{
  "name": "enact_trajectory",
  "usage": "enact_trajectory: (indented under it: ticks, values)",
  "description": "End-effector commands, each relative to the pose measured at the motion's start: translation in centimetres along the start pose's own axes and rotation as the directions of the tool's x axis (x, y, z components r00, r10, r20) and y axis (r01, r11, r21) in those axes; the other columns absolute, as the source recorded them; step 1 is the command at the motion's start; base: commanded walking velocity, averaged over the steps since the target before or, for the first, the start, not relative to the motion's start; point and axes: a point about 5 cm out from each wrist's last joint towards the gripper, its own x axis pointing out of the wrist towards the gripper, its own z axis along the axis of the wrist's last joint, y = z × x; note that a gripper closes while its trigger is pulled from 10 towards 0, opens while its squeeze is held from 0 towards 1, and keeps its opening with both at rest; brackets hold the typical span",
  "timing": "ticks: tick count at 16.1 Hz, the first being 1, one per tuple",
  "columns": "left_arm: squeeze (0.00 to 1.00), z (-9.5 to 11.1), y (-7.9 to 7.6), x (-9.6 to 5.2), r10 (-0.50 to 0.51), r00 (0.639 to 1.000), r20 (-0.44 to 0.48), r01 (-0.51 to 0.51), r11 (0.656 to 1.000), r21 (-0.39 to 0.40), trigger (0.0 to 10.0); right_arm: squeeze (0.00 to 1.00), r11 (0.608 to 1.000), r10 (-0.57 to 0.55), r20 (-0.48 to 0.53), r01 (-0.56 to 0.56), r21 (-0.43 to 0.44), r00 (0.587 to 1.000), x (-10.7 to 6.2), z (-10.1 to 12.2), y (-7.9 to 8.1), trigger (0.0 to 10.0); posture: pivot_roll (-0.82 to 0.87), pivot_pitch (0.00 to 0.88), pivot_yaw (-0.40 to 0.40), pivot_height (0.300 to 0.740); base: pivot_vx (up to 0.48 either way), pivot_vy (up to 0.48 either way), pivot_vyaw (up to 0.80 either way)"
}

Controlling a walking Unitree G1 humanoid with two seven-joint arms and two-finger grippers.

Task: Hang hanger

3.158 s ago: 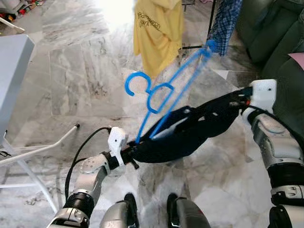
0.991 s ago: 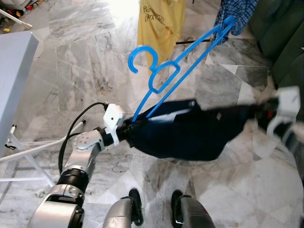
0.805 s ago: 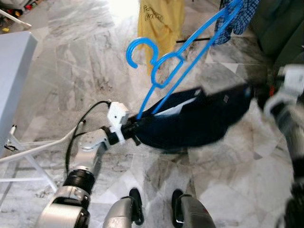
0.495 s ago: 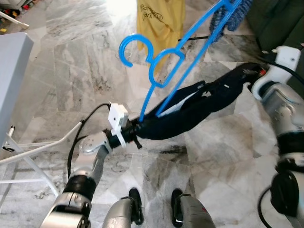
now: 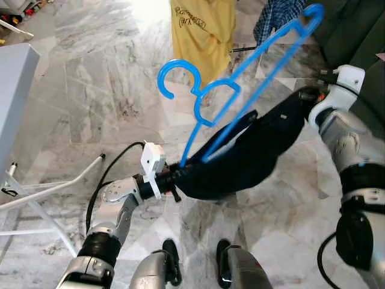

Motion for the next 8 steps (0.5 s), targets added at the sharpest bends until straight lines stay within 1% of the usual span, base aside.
enact_trajectory:
  ticks: [1,2,3,4,5,6,7,8]
  values:
    - [0.00,-1.3,1.1,-1.7,0.151,0.988,-0.046,-0.151,0.989,0.000,1.9,0.00,0.999,0.005,0.008,-0.005,-0.053,1.000,-0.5,-0.7,-0.7,0.0,-0.16,0.296,0.062,0.740,0.000,0.000,0.00]
    - [0.00,-1.4,1.8,-1.7,0.251,0.967,-0.041,-0.251,0.968,-0.002,3.8,0.00,0.983,0.088,-0.042,-0.094,-0.157,0.995,-1.2,-2.7,-0.1,6.7,-0.16,0.293,0.062,0.740,0.000,0.000,0.00]
    - [0.00,-1.4,2.0,-1.6,0.278,0.960,-0.039,-0.278,0.960,0.000,3.8,0.00,0.973,0.114,-0.067,-0.125,-0.193,0.991,-1.5,-3.5,0.0,6.7,-0.16,0.293,0.062,0.740,0.000,0.000,0.00]
    - [0.00,-1.3,2.2,-1.4,0.319,0.947,-0.036,-0.319,0.948,-0.005,2.9,1.00,0.940,0.131,-0.143,-0.169,-0.297,0.981,-2.3,-5.6,-0.3,10.0,-0.16,0.293,0.065,0.740,0.000,0.000,0.00]
    - [0.00,-1.0,2.3,-1.0,0.336,0.942,-0.012,-0.336,0.942,-0.015,2.5,1.00,0.908,0.153,-0.213,-0.222,-0.355,0.965,-3.1,-7.3,-0.6,10.0,-0.16,0.293,0.067,0.740,0.000,0.000,0.00]
    - [0.00,-0.5,2.4,-0.6,0.341,0.940,0.008,-0.341,0.940,-0.009,1.5,1.00,0.867,0.176,-0.277,-0.282,-0.411,0.945,-3.9,-8.6,-0.8,10.0,-0.16,0.295,0.074,0.740,0.000,0.000,0.00]
    - [0.00,-0.1,2.5,-0.2,0.343,0.939,0.021,-0.343,0.939,-0.007,0.0,1.00,0.822,0.186,-0.336,-0.334,-0.461,0.923,-4.6,-9.7,-1.2,10.0,-0.16,0.295,0.076,0.740,0.000,0.000,0.00]
    - [0.00,0.2,2.5,0.1,0.335,0.942,0.028,-0.335,0.942,0.003,0.0,1.00,0.787,0.198,-0.372,-0.374,-0.491,0.907,-5.1,-10.3,-1.5,10.0,-0.16,0.295,0.079,0.740,0.000,0.000,0.00]
